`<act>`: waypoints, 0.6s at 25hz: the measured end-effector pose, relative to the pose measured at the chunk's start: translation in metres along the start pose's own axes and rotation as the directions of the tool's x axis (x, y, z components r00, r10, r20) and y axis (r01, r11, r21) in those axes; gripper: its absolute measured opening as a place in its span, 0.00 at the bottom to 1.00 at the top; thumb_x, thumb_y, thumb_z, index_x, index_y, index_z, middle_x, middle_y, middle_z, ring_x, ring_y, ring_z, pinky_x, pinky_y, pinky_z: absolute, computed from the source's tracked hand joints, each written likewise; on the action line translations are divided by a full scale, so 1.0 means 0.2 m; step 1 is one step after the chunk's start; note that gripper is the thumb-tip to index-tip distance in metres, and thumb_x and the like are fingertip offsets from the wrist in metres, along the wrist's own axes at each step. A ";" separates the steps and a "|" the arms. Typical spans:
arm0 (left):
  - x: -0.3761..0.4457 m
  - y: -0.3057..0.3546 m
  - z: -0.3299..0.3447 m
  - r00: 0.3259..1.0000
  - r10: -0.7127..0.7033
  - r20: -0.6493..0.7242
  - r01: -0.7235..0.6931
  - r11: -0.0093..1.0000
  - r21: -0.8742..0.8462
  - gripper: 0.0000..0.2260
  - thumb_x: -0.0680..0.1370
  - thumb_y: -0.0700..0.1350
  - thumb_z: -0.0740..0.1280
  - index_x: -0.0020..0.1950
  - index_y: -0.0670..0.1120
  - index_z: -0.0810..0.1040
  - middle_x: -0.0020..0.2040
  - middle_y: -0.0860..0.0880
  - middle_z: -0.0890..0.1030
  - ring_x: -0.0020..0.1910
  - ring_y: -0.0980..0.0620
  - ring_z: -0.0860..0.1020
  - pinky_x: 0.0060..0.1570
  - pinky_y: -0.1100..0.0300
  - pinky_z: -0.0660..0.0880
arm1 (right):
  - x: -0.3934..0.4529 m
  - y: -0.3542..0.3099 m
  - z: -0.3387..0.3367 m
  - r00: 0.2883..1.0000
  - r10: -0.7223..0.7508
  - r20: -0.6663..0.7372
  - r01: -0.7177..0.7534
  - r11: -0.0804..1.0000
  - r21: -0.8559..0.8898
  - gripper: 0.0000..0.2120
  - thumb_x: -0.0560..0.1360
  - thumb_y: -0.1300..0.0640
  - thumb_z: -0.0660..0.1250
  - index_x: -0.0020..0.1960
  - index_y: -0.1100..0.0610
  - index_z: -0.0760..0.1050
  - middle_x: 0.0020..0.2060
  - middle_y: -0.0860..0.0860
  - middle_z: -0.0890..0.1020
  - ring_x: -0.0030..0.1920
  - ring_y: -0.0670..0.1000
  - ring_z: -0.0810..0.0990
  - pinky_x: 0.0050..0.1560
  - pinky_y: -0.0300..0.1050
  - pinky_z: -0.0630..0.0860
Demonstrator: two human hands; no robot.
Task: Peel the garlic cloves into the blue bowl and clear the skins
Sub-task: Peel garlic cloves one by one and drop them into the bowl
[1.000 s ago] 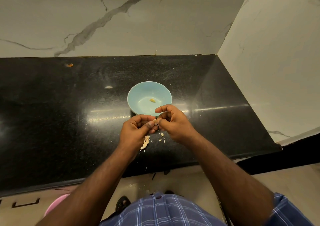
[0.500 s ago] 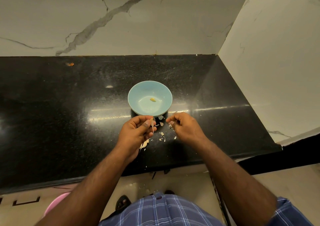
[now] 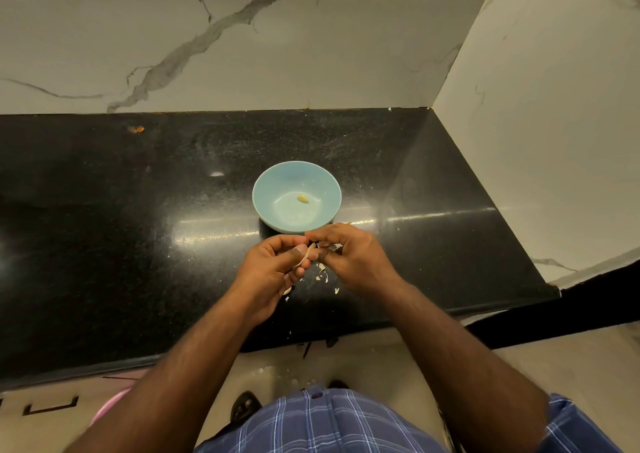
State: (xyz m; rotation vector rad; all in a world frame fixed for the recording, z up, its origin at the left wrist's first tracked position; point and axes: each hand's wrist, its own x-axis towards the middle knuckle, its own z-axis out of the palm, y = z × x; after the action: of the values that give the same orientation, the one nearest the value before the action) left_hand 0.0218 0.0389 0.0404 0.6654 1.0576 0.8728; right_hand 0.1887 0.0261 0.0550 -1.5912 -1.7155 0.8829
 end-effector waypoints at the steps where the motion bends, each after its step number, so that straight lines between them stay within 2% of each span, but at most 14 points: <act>1: 0.00 0.00 0.00 1.000 -0.003 0.009 0.003 1.000 0.001 0.05 0.81 0.36 0.67 0.54 0.39 0.81 0.41 0.44 0.84 0.34 0.56 0.80 0.34 0.68 0.78 | 0.00 -0.01 0.01 1.000 -0.007 -0.020 0.007 1.000 -0.011 0.11 0.76 0.60 0.73 0.58 0.53 0.85 0.51 0.47 0.86 0.51 0.43 0.82 0.54 0.38 0.79; 4: -0.02 0.02 -0.01 0.998 0.014 0.065 -0.015 1.000 0.015 0.08 0.81 0.43 0.68 0.53 0.39 0.83 0.43 0.44 0.86 0.35 0.55 0.81 0.36 0.66 0.78 | 0.02 0.00 0.02 0.996 0.035 -0.082 -0.031 0.998 0.050 0.07 0.76 0.61 0.73 0.53 0.55 0.86 0.46 0.47 0.87 0.48 0.43 0.84 0.54 0.44 0.83; 7: -0.04 0.03 -0.03 0.991 0.088 0.096 -0.099 0.988 0.118 0.11 0.77 0.43 0.71 0.54 0.37 0.84 0.41 0.45 0.86 0.35 0.55 0.81 0.35 0.67 0.78 | 0.03 0.02 0.01 0.995 0.073 -0.075 -0.062 0.988 0.144 0.09 0.76 0.61 0.74 0.55 0.57 0.85 0.48 0.49 0.87 0.50 0.46 0.86 0.57 0.49 0.83; 11: -0.03 0.02 -0.03 0.991 0.128 0.037 -0.132 0.982 0.138 0.09 0.81 0.39 0.67 0.52 0.33 0.82 0.37 0.46 0.84 0.31 0.56 0.77 0.31 0.68 0.74 | 0.00 0.01 0.03 0.997 0.052 -0.062 -0.038 0.975 0.217 0.11 0.75 0.64 0.75 0.57 0.59 0.84 0.46 0.47 0.87 0.49 0.45 0.86 0.55 0.43 0.83; 15: -0.04 0.01 -0.01 0.993 0.118 0.022 -0.120 0.986 0.114 0.08 0.81 0.40 0.67 0.47 0.37 0.83 0.35 0.47 0.82 0.30 0.57 0.77 0.30 0.68 0.74 | -0.01 0.02 0.04 0.987 0.082 -0.137 -0.034 0.945 0.327 0.09 0.72 0.67 0.76 0.52 0.61 0.86 0.42 0.48 0.87 0.44 0.43 0.86 0.47 0.36 0.81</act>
State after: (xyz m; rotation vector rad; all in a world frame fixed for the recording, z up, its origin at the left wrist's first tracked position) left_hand 0.0171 0.0338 0.0451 0.8383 1.0687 0.9131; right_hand 0.1833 0.0247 0.0472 -1.4513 -1.3468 0.9918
